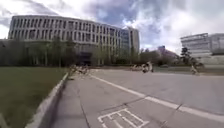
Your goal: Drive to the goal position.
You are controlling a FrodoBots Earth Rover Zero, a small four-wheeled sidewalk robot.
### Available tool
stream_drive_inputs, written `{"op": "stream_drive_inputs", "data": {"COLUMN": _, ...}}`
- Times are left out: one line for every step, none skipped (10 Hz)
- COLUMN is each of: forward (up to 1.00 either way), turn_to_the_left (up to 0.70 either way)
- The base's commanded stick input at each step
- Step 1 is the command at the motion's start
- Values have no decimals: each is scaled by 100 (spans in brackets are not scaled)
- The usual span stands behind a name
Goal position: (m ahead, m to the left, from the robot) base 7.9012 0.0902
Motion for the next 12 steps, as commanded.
{"op": "stream_drive_inputs", "data": {"forward": 70, "turn_to_the_left": 35}}
{"op": "stream_drive_inputs", "data": {"forward": 70, "turn_to_the_left": 35}}
{"op": "stream_drive_inputs", "data": {"forward": 41, "turn_to_the_left": 78}}
{"op": "stream_drive_inputs", "data": {"forward": 36, "turn_to_the_left": 72}}
{"op": "stream_drive_inputs", "data": {"forward": 39, "turn_to_the_left": 46}}
{"op": "stream_drive_inputs", "data": {"forward": 69, "turn_to_the_left": 35}}
{"op": "stream_drive_inputs", "data": {"forward": 70, "turn_to_the_left": 13}}
{"op": "stream_drive_inputs", "data": {"forward": 70, "turn_to_the_left": 0}}
{"op": "stream_drive_inputs", "data": {"forward": 70, "turn_to_the_left": 0}}
{"op": "stream_drive_inputs", "data": {"forward": 70, "turn_to_the_left": 0}}
{"op": "stream_drive_inputs", "data": {"forward": 70, "turn_to_the_left": 0}}
{"op": "stream_drive_inputs", "data": {"forward": 70, "turn_to_the_left": 0}}
